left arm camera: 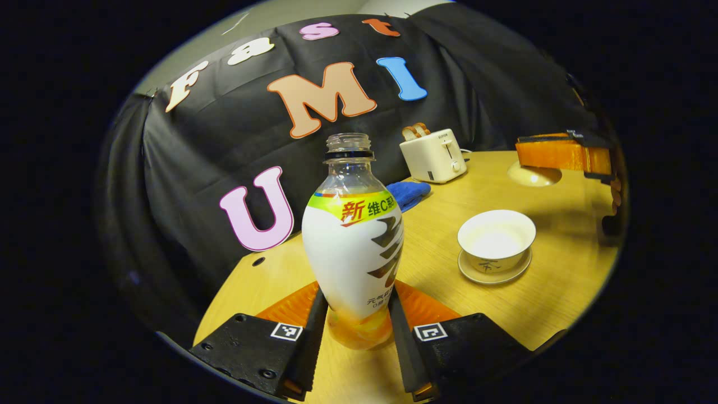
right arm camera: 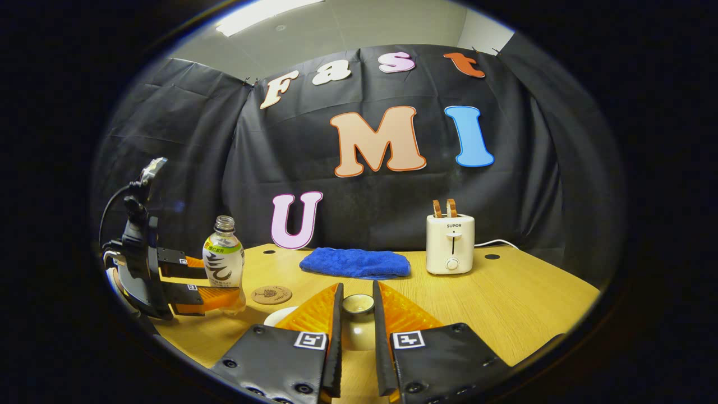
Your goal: Open the teacup lid with one hand, grasp the water bottle and pour water into the teacup with the other hand; after pouring, place the water bottle on the coaster and then close the teacup lid.
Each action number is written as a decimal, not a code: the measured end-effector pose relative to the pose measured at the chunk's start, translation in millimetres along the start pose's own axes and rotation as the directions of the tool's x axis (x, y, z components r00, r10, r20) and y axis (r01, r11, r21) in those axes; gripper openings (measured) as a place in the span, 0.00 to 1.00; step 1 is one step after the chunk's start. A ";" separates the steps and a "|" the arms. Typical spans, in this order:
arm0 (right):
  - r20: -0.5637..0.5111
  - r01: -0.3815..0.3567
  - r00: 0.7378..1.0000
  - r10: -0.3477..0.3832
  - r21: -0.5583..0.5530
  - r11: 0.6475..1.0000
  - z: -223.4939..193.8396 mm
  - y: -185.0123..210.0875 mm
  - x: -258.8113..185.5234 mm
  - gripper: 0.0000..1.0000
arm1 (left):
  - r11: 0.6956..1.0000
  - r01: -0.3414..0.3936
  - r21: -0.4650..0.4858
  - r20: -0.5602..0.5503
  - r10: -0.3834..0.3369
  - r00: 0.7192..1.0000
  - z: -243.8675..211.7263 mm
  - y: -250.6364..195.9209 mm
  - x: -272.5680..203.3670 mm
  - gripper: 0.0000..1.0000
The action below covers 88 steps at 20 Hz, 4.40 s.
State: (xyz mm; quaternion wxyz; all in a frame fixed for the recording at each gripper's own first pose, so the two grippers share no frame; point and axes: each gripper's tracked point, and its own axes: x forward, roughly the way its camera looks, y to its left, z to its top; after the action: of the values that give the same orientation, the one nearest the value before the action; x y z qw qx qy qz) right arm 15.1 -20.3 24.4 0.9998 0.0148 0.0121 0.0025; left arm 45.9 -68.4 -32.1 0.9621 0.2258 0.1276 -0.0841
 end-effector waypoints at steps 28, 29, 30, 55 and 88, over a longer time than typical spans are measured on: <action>0.016 0.007 1.000 -0.007 0.019 1.000 9.1 -6.6 -4.2 0.29 | 0.660 -0.078 0.747 0.009 0.107 0.994 13.4 0.2 15.8 0.56; 0.016 0.007 1.000 -0.007 0.021 1.000 9.0 -6.7 -4.3 0.29 | 0.642 -0.076 0.763 0.008 0.108 0.994 13.7 1.2 14.3 0.56; 0.016 0.009 1.000 -0.009 0.023 1.000 9.1 -7.8 -4.7 0.29 | 0.626 -0.073 0.776 0.009 0.106 0.994 13.2 0.2 12.6 0.56; 0.025 0.006 1.000 -0.007 0.031 0.999 15.7 -10.8 -8.4 0.29 | 0.270 0.019 0.963 -0.057 0.135 0.989 35.2 10.3 21.5 0.56; 0.028 -0.005 1.000 0.004 0.017 1.000 17.6 -5.4 -10.1 0.28 | -0.123 0.089 0.988 -0.063 0.203 0.977 69.2 15.6 12.4 0.55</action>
State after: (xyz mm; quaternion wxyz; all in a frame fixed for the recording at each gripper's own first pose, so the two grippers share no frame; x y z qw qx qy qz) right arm 5.5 -26.3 42.0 0.9997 0.0235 -0.0018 0.0046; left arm 75.6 -87.5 30.8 0.4525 0.8814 0.1048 -0.0864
